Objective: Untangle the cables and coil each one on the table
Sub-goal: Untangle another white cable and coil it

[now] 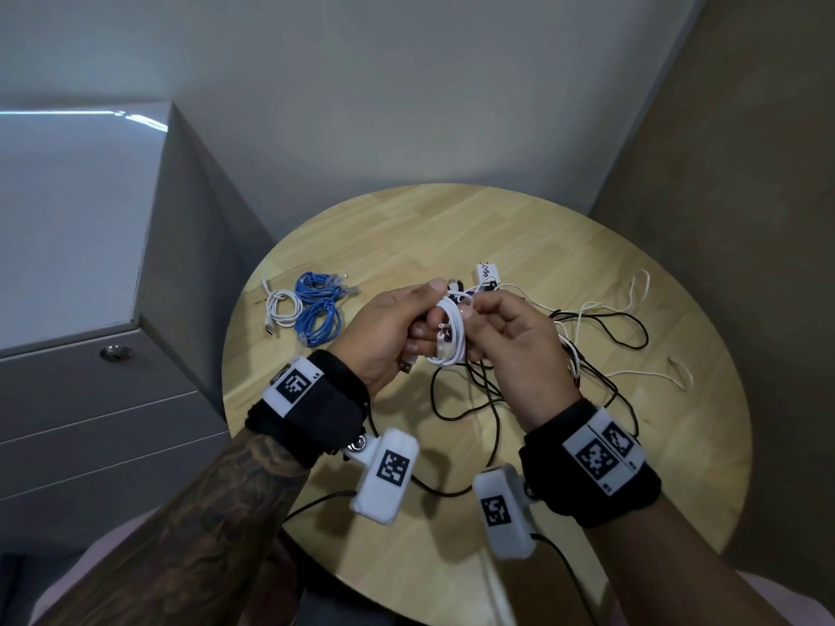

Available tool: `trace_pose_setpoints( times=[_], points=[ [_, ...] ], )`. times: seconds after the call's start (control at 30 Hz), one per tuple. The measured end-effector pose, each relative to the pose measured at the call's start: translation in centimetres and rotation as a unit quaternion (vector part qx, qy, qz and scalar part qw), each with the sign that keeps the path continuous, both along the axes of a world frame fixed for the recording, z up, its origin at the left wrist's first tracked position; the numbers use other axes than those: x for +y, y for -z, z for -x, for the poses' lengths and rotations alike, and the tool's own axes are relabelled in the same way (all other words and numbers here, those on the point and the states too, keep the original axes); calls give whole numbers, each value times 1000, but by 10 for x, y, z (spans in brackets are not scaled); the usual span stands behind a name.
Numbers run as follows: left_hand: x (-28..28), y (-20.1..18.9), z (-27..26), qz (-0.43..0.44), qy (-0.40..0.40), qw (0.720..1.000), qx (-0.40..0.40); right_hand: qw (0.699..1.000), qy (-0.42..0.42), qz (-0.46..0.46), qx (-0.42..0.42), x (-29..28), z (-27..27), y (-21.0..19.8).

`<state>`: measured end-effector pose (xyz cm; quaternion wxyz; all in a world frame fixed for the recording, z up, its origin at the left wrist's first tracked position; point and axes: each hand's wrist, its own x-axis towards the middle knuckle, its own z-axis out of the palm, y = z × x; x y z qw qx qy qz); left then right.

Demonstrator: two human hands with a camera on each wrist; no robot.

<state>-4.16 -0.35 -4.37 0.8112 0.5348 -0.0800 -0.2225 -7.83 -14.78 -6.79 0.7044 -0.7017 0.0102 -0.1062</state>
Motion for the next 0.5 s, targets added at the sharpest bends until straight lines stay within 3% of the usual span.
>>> trace_pose_setpoints(
  times=[0.2, 0.37, 0.5],
  points=[
    [0, 1, 0, -64, -39, 996, -47, 998, -6, 58, -16, -1, 6, -5],
    [-4, -1, 5, -67, -79, 991, -85, 957, -45, 273, -88, 1, 8, 4],
    [-10, 0, 9, -60, -85, 988, -110, 979, 20, 176, -100, 3, 6, -2]
  ],
)
